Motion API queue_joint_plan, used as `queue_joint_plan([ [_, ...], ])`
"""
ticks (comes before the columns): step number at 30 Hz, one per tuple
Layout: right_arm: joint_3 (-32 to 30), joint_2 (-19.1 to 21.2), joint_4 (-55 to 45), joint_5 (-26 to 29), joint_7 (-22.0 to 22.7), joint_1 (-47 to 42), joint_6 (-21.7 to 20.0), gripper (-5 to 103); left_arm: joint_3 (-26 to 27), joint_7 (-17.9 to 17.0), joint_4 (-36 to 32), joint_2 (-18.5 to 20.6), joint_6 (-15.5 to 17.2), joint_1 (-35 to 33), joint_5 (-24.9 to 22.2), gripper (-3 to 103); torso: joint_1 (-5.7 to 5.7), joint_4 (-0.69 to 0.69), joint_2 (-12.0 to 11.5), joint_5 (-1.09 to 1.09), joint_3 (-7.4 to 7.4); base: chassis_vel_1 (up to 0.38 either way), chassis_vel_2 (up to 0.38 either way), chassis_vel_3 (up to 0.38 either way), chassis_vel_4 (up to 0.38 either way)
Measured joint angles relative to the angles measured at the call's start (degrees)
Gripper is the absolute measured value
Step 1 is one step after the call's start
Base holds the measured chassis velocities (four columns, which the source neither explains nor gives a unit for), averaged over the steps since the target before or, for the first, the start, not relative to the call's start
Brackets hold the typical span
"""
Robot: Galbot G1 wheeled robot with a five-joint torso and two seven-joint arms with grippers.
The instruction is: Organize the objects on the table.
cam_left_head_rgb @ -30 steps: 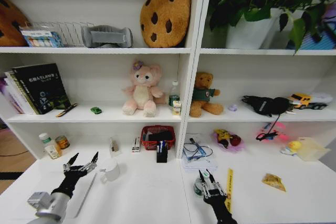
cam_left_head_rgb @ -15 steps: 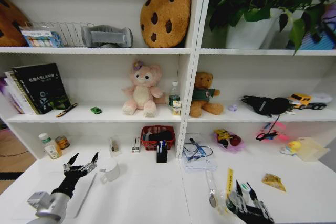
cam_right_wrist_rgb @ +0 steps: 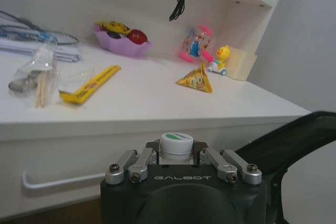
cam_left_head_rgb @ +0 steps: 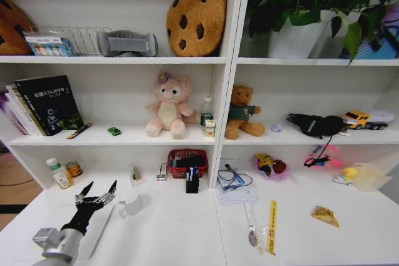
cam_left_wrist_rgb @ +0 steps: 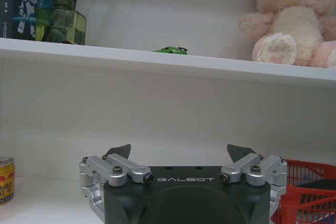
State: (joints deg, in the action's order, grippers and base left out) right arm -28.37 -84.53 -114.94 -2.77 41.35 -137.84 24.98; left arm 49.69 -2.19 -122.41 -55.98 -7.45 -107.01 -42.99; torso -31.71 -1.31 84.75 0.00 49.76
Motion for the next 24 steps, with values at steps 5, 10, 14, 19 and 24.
queue_joint_plan([
  [5, -0.26, 0.57, 9.07, 1.42, -0.88, 5.65, 0.28, 30, 0.0, -0.01, 0.0, 0.0, 0.0, 0.0, 0.0, 100, 0.0, 0.0, 0.0, 0.01, 0.0, 0.0, 0.0, 0.0, 0.0],
  [10, 1.0, 3.18, 26.07, 1.63, -7.65, 17.28, 4.06, 30, 0.0, -0.01, 0.0, 0.0, 0.0, -0.01, 0.0, 100, 0.0, 0.01, 0.0, 0.02, 0.0, 0.0, 0.0, 0.0, 0.0],
  [14, 2.27, 4.77, 35.2, 1.43, -12.03, 24.97, 6.84, 30, 0.0, -0.02, 0.0, 0.0, 0.0, 0.0, 0.0, 100, 0.0, 0.01, -0.01, 0.02, 0.0, 0.0, 0.0, 0.0, 0.0],
  [19, 4.23, 6.09, 42.96, -0.79, -13.91, 32.84, 6.92, 30, 0.0, -0.02, 0.01, 0.0, 0.0, 0.0, 0.0, 100, 0.0, 0.01, 0.0, 0.01, 0.01, 0.0, 0.0, 0.0, 0.0],
  [24, 6.2, 7.14, 50.3, -2.22, -15.39, 39.22, 6.8, 29, 0.0, -0.02, 0.0, 0.0, 0.0, 0.0, 0.0, 100, 0.0, 0.01, 0.0, 0.02, 0.01, 0.0, 0.0, 0.0, 0.0],
])
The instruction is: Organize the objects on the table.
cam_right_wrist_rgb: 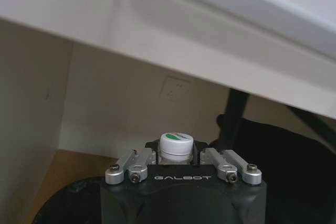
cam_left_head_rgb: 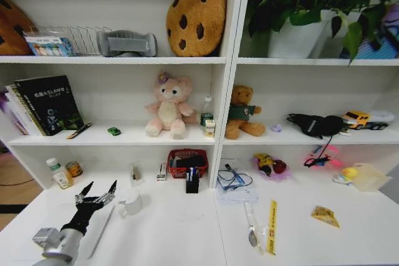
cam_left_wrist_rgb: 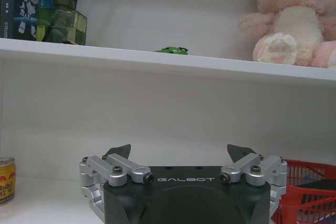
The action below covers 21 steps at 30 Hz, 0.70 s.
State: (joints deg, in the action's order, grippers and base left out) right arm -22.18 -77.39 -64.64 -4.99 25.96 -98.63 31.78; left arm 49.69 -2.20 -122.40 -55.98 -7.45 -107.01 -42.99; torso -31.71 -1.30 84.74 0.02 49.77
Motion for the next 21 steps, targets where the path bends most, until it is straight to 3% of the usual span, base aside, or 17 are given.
queue_joint_plan([
  [1, 0.0, 0.0, 0.0, 0.0, 0.0, 0.0, 0.0, 29, 0.0, 0.0, 0.0, 0.0, 0.0, 0.0, 0.0, 100, 0.0, 0.0, 0.0, 0.0, 0.0, 0.0, 0.0, 0.0, 0.0],
  [2, 0.4, 0.2, 1.0, -0.02, -0.71, 1.18, 0.15, 39, 0.0, 0.0, 0.0, 0.0, 0.0, 0.0, 0.0, 100, 0.0, 0.0, 0.0, -0.02, 0.0, 0.0, 0.0, 0.0, 0.0],
  [3, 0.4, 0.2, 1.0, -0.02, -0.71, 1.18, 0.15, 39, 0.0, 0.0, 0.0, 0.0, 0.0, 0.0, 0.0, 100, 0.0, 0.0, 0.0, -0.02, 0.0, 0.0, 0.0, 0.0, 0.0],
  [6, 0.16, -0.18, -0.42, 0.43, -1.1, 1.83, 0.07, 56, 0.0, 0.0, 0.0, 0.0, 0.0, 0.0, 0.0, 100, 0.0, -0.01, 0.0, -0.02, 0.0, 0.0, 0.0, 0.0, 0.0],
  [10, -0.11, -0.27, -2.93, 0.78, -1.02, 0.49, -0.28, 66, 0.0, 0.0, 0.0, 0.0, 0.0, 0.0, 0.0, 100, 0.0, 0.0, 0.0, -0.02, 0.0, 0.0, 0.0, 0.0, 0.0],
  [15, -0.18, 0.62, -9.79, 1.55, 0.2, -6.07, 0.24, 88, 0.0, 0.01, 0.0, 0.0, 0.0, 0.0, 0.0, 100, 0.0, -0.01, 0.0, -0.02, -0.01, 0.0, 0.0, 0.0, 0.0],
  [18, -0.27, 1.05, -12.4, 1.85, 0.91, -9.07, 1.21, 93, 0.0, 0.01, 0.0, 0.0, 0.0, 0.0, 0.0, 100, 0.0, 0.0, 0.0, -0.02, -0.01, 0.0, 0.0, 0.0, 0.0],
  [19, -0.53, 1.26, -14.52, 1.44, 1.8, -12.31, 2.27, 99, 0.0, 0.01, 0.0, 0.0, 0.0, 0.0, 0.0, 100, 0.0, 0.0, 0.01, -0.02, -0.01, 0.0, 0.0, 0.0, 0.0],
  [21, -0.81, 1.25, -15.69, 0.4, 2.49, -14.18, 3.07, 99, 0.0, 0.01, 0.0, 0.0, 0.0, 0.0, 0.0, 100, 0.0, -0.01, 0.01, -0.03, -0.01, 0.0, 0.0, 0.0, 0.0],
])
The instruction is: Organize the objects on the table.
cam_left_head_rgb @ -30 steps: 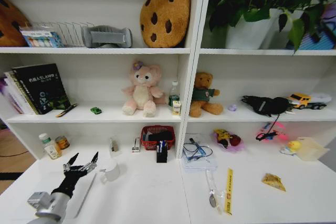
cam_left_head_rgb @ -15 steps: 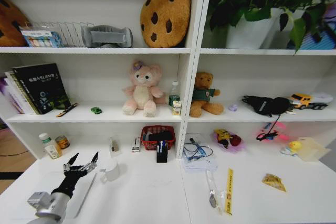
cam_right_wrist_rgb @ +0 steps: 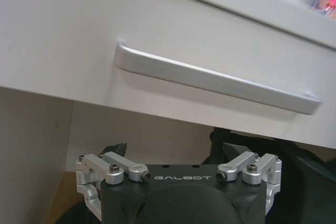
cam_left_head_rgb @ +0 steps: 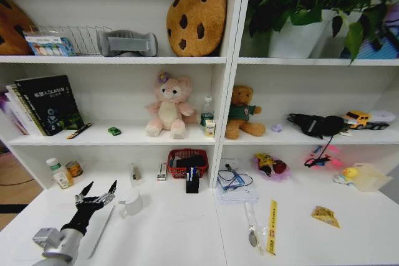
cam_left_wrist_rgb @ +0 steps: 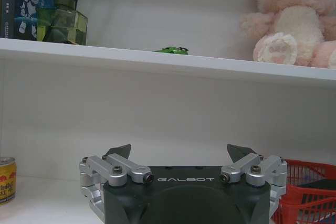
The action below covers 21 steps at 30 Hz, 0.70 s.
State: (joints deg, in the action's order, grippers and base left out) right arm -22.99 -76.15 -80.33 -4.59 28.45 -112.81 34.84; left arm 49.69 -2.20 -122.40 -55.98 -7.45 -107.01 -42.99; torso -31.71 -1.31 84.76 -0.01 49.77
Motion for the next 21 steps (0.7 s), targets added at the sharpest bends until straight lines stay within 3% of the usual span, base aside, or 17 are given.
queue_joint_plan([
  [6, -1.09, -1.57, -6.27, -2.5, 5.55, -9.1, 1.25, 100, 0.0, 0.01, 0.0, 0.0, 0.0, 0.0, 0.0, 100, 0.01, 0.0, 0.0, -0.01, -0.01, 0.0, 0.0, 0.0, 0.0],
  [9, -1.34, -2.28, -9.9, -8.31, 8.85, -14.61, 4.26, 100, 0.0, 0.01, 0.0, 0.0, 0.0, 0.0, 0.0, 100, 0.0, 0.0, 0.0, 0.0, -0.01, 0.0, 0.0, 0.0, 0.0],
  [14, -2.19, -1.57, -17.07, -9.71, 10.0, -19.18, 6.69, 100, 0.0, 0.0, 0.0, 0.0, 0.0, 0.0, 0.0, 100, 0.01, 0.01, 0.0, -0.01, -0.01, 0.0, 0.0, 0.0, 0.0],
  [17, -2.59, -0.91, -22.12, -7.99, 8.73, -20.79, 7.34, 100, 0.0, 0.01, 0.0, 0.0, 0.0, 0.0, 0.0, 100, 0.01, 0.01, 0.0, 0.01, 0.0, 0.0, 0.0, 0.0, 0.0],
  [21, -4.27, 0.37, -32.96, 0.24, 4.06, -21.82, 4.25, 100, 0.0, 0.0, 0.0, 0.0, 0.0, 0.0, 0.0, 100, 0.0, 0.0, 0.0, 0.01, 0.0, 0.0, 0.0, 0.0, 0.0],
])
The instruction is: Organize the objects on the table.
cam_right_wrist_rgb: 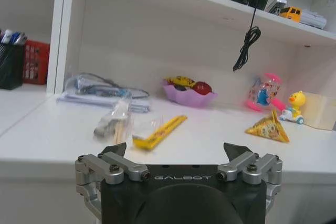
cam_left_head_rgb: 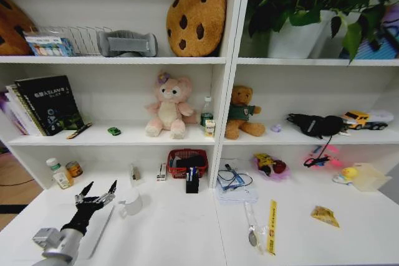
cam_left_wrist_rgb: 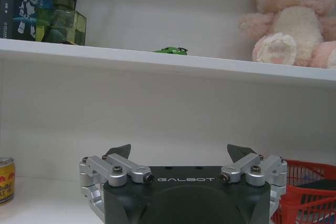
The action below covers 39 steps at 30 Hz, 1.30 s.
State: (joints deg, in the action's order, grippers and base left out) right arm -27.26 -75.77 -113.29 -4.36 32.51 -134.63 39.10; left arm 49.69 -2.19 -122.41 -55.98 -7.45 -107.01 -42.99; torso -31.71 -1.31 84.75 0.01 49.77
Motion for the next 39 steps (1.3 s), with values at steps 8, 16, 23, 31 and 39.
queue_joint_plan([
  [8, -9.37, 4.03, -10.71, 15.22, -7.67, 6.26, -11.15, 100, 0.0, 0.0, 0.0, 0.0, 0.0, -0.01, 0.0, 100, 0.0, 0.01, -0.01, -0.01, 0.01, 0.0, 0.0, 0.0, 0.0],
  [16, -21.94, 9.46, -5.68, 32.56, -8.07, 24.5, -30.15, 100, 0.0, -0.03, 0.0, 0.0, -0.01, 0.0, 0.0, 100, -0.01, 0.01, -0.01, 0.0, 0.01, 0.0, 0.0, 0.0, 0.0],
  [23, -22.07, 12.96, 2.91, 35.96, -5.23, 35.94, -38.19, 100, 0.0, -0.02, 0.0, 0.0, 0.0, 0.0, 0.0, 100, -0.01, 0.01, -0.02, 0.0, 0.01, 0.0, 0.0, 0.0, 0.0],
  [31, -20.99, 16.33, 17.2, 38.05, -4.06, 44.49, -39.63, 100, 0.0, -0.02, 0.0, 0.0, 0.0, 0.0, 0.0, 100, -0.01, 0.0, -0.02, 0.0, 0.01, 0.0, 0.0, 0.0, 0.0],
  [39, -17.58, 16.61, 21.95, 39.0, -4.06, 46.92, -40.26, 79, 0.0, -0.01, 0.0, 0.0, 0.0, 0.0, 0.0, 100, -0.01, 0.0, -0.01, -0.01, 0.0, 0.0, 0.0, 0.0, 0.0],
])
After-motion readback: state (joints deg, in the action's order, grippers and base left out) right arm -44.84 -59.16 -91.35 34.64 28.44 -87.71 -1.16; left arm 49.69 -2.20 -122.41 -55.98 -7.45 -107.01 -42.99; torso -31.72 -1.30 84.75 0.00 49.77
